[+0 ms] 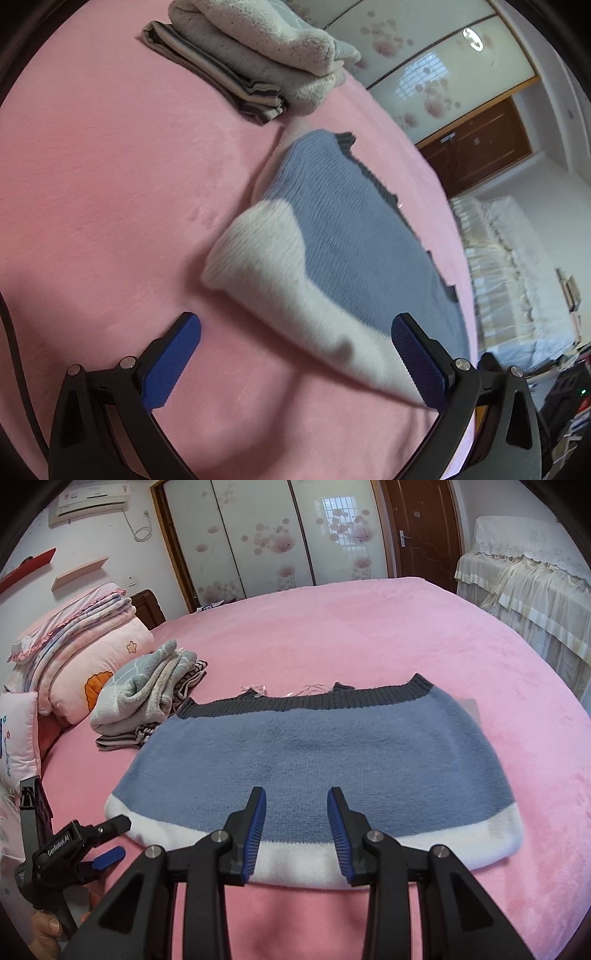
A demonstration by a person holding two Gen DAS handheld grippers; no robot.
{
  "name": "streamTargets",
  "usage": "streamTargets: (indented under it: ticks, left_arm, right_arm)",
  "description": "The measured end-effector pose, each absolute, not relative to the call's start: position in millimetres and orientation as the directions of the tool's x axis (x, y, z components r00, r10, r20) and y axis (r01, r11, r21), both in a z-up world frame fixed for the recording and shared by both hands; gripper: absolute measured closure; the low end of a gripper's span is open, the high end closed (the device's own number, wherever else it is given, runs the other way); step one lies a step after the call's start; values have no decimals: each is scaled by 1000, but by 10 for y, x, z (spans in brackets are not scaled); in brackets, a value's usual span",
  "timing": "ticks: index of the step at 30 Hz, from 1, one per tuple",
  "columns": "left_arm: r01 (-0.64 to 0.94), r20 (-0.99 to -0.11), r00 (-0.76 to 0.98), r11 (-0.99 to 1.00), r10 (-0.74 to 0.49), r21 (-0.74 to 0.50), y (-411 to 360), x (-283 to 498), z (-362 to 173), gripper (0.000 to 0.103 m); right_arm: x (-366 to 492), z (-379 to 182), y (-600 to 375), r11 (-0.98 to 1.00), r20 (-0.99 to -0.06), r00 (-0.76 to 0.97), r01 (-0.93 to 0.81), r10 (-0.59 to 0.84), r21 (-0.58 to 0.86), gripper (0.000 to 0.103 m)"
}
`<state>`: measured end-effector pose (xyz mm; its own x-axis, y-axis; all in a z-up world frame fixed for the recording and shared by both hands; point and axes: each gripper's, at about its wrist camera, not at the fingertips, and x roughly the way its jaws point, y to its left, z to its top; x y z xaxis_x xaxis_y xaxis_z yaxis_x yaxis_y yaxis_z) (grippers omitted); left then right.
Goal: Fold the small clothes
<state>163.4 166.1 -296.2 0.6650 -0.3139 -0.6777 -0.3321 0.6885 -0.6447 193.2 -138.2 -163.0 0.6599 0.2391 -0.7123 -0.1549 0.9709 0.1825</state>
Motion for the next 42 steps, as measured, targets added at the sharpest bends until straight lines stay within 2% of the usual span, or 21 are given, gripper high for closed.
streamTargets:
  ticks: [6,17,18,20,22,23,24,25,28,36,42]
  left_arm:
    - [-311,-617,717,644,-324,-699,1697,1777,-3029,1]
    - [-321,-578,756,597,-307,-736,1635,2147,-3111,1]
    - [-337,-582,757,584,-298,-738,1643,2177,-3110,4]
    - [-363,-592,752,568,-289,-739,1662,2227,-3111,18]
    - [-397,-623,732,571,-276,-719,1688,2295,-3127,54]
    - [-406,-637,720,578,-275,-708,1704,2330,-3141,62]
    - [-402,-639,715,581,-283,-708,1714,2348,-3151,71]
    - [-391,-636,714,587,-293,-709,1723,2366,-3141,75]
    - [-358,-635,720,634,-280,-685,1690,2374,-3033,79]
    - [-246,-578,782,736,-235,-631,1432,2362,-2507,81]
    - [-176,-541,811,789,-222,-588,1211,2320,-2193,82]
  right_arm:
    - [1940,-1655,-1315,969,-704,666,-170,247,180,68]
    - [2023,-1699,-1314,973,-704,671,-164,232,164,68]
    - [2047,-1703,-1315,972,-704,670,-164,233,166,68]
    - [2108,-1709,-1317,971,-704,669,-168,238,169,69]
    - [2179,-1712,-1302,971,-701,671,-171,241,169,69]
    - [2234,-1720,-1275,971,-705,668,-176,238,161,70]
    - [2306,-1736,-1232,972,-713,661,-185,233,146,80]
    - [2358,-1750,-1196,971,-719,655,-193,233,139,92]
    - [2574,-1818,-1105,968,-733,637,-211,241,135,99]
    - [3041,-2251,-1000,965,-825,505,-197,253,176,102]
    - [3034,-2319,-1009,960,-828,494,-213,265,181,102]
